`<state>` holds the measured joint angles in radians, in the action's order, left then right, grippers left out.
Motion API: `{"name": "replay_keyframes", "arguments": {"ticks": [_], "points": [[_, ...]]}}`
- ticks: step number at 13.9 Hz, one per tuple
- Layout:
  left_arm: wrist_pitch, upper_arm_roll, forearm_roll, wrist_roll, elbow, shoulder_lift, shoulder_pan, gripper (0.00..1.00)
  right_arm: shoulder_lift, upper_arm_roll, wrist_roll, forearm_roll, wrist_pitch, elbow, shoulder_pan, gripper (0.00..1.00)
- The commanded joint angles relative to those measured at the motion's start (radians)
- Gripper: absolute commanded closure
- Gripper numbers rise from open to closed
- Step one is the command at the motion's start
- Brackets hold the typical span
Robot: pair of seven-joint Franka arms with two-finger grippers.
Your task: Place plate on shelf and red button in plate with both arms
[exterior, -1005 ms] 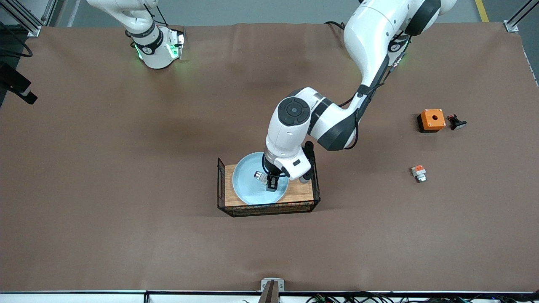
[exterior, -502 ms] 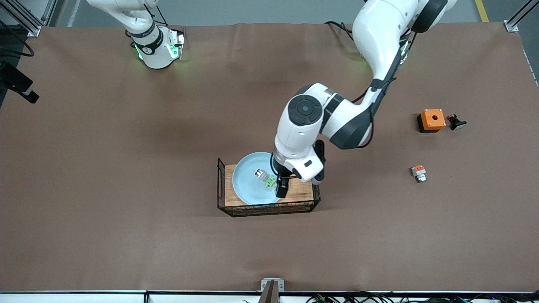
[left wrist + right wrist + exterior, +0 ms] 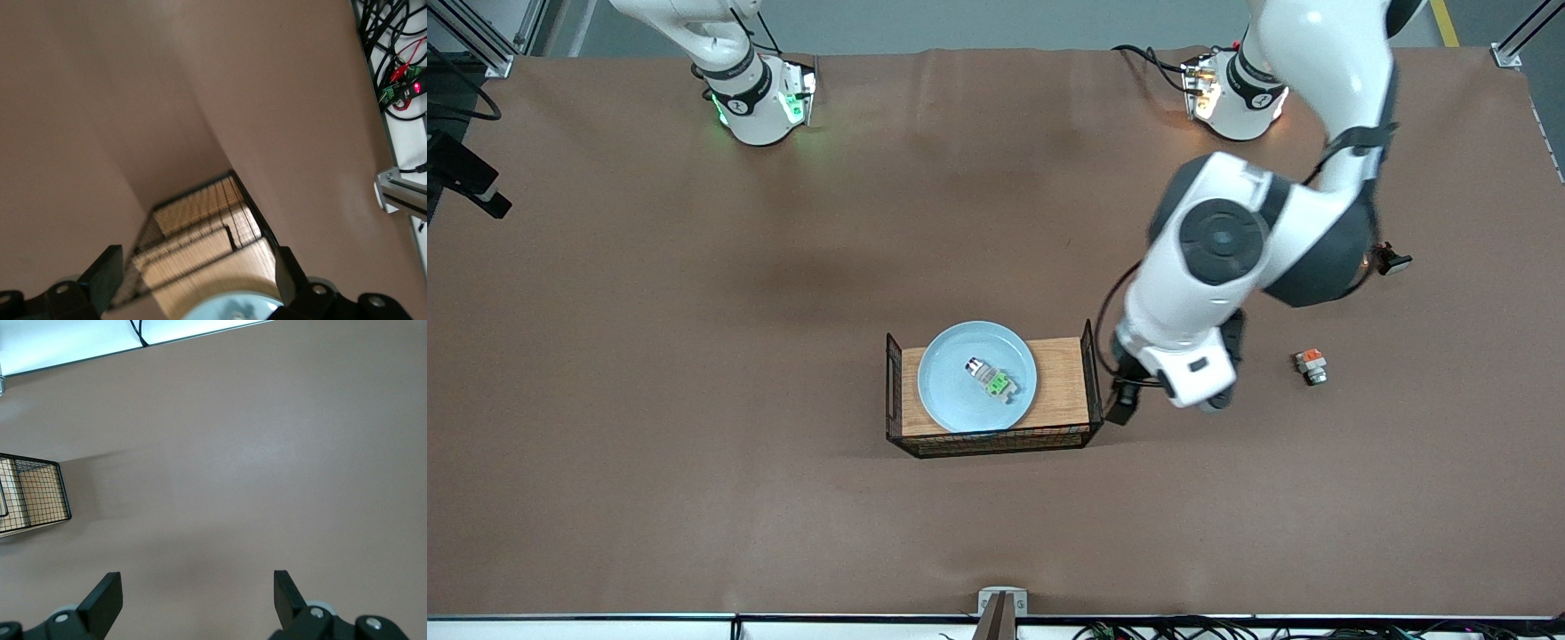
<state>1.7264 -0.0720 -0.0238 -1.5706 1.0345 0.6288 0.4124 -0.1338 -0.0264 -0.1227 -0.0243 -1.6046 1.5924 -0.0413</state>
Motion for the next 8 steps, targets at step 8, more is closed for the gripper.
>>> {"name": "replay_keyframes", "arguments": {"ticks": [8], "points": [[-0.356, 0.009, 0.036, 1.114, 0.024, -0.219, -0.317, 0.00, 0.003, 0.010, 0.015, 0.024, 0.021, -0.012, -0.003, 0.00]]}}
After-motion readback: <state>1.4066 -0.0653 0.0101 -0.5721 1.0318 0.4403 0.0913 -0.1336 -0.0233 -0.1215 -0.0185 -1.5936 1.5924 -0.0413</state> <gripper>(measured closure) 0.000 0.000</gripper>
